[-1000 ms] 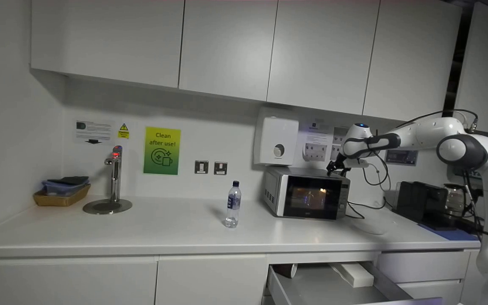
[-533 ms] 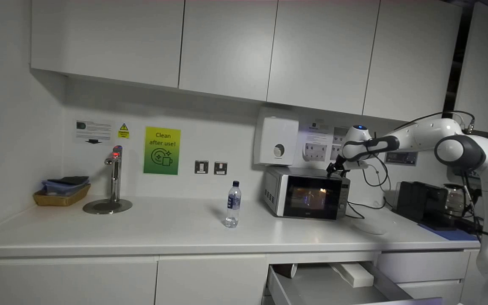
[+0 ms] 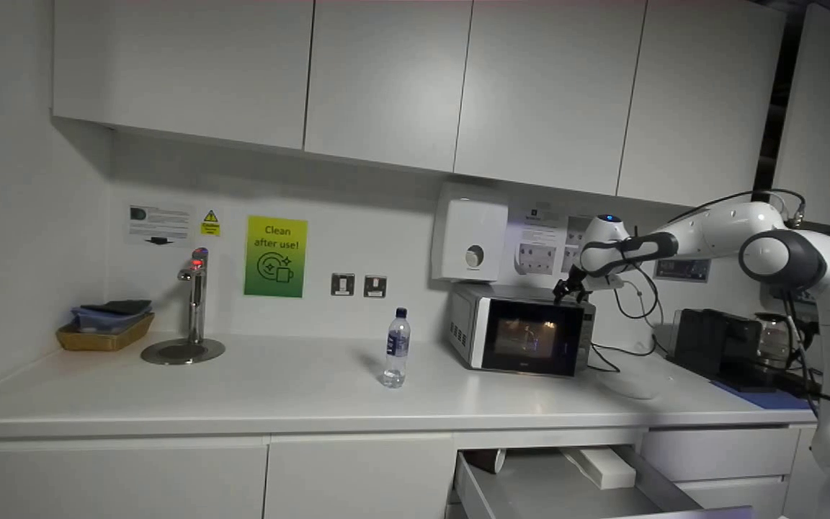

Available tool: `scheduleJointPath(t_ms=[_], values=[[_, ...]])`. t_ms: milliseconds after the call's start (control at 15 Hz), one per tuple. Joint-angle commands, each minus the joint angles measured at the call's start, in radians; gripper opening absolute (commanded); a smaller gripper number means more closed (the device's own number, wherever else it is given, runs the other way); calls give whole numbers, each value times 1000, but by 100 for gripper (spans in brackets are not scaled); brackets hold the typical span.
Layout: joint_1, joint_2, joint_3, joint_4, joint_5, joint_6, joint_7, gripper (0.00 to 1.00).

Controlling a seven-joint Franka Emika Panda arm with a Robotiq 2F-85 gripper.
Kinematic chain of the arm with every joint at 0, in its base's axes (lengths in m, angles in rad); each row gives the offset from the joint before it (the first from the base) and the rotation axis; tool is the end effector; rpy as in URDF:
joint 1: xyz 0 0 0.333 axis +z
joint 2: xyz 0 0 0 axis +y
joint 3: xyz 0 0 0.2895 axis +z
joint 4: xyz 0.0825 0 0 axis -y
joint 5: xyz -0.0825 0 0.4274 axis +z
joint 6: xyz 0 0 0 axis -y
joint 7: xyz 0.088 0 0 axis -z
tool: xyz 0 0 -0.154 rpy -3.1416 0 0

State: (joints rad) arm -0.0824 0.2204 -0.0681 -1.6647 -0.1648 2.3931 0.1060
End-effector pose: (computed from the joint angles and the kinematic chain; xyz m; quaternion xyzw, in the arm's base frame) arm 0.7189 -0.1127 0.4530 0.9621 -0.0767 0.2486 0.0819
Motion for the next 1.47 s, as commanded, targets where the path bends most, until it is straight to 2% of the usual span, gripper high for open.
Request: scheduleJointPath(t_ms=[0, 533, 800, 1400], values=[[24, -52, 4, -46, 2, -49, -47, 100], [71, -111, 52, -78, 34, -241, -114, 100], [86, -134, 87, -92, 99, -306, -173, 100], [123, -130, 144, -85, 275, -325, -285, 100]])
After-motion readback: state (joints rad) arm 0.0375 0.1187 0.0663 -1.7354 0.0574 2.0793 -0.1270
